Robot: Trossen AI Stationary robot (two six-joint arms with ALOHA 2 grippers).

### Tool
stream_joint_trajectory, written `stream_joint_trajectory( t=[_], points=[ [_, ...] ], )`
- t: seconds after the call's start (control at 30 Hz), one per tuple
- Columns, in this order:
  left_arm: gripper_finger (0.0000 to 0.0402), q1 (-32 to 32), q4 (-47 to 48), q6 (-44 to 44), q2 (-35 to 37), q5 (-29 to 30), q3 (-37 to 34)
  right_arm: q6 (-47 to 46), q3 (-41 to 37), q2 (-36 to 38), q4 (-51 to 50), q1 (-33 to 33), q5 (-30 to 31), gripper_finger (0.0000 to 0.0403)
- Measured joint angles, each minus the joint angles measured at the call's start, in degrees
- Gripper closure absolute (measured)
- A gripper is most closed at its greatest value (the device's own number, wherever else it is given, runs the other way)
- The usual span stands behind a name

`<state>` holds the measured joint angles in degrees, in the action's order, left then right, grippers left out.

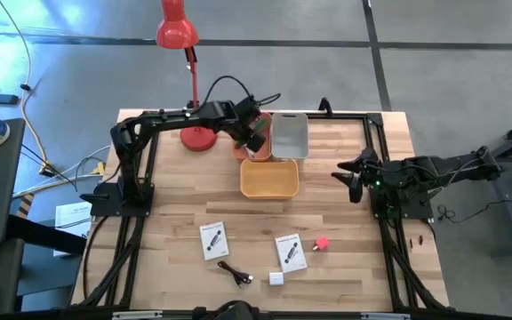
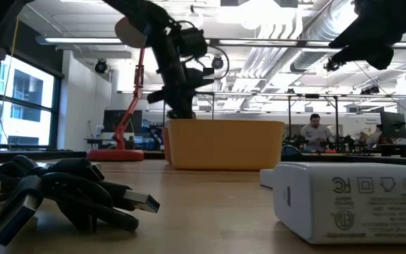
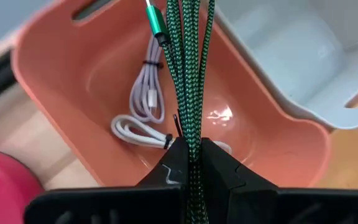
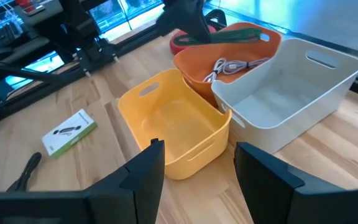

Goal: Pick and place items into bin
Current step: Put the green charger cable into the orange bin, then put the black charger cable into the orange bin

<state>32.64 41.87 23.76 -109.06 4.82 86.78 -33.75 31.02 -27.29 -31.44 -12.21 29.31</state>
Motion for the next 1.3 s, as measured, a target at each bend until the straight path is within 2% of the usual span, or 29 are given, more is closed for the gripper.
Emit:
stream_joint_trajectory(
  t=[0.1,0.4,0.9,1.07,1.3],
  points=[
    [0.0394,-0.40,-2.65,0.59,0.04,-0.98,-0.35,0.69,0.00,-0.02,-0.02,0.00,-0.27,0.0220],
    [0.0384,-0.76,-4.44,0.12,0.07,0.81,-0.37,1.19,0.00,-0.01,-0.30,0.00,-0.72,0.0220],
    [0.0281,-0.76,-4.46,-1.53,0.07,2.24,-0.37,0.72,0.01,-0.02,-0.50,0.00,-0.75,0.0220],
    [0.0259,-0.79,-6.21,-10.75,0.13,-4.60,0.31,0.32,0.01,-0.02,-0.50,0.00,-0.75,0.0220],
    [0.0263,-2.98,-3.22,-31.60,0.22,-18.28,8.22,0.32,0.00,0.00,-0.50,0.00,-0.64,0.0220]
  ],
)
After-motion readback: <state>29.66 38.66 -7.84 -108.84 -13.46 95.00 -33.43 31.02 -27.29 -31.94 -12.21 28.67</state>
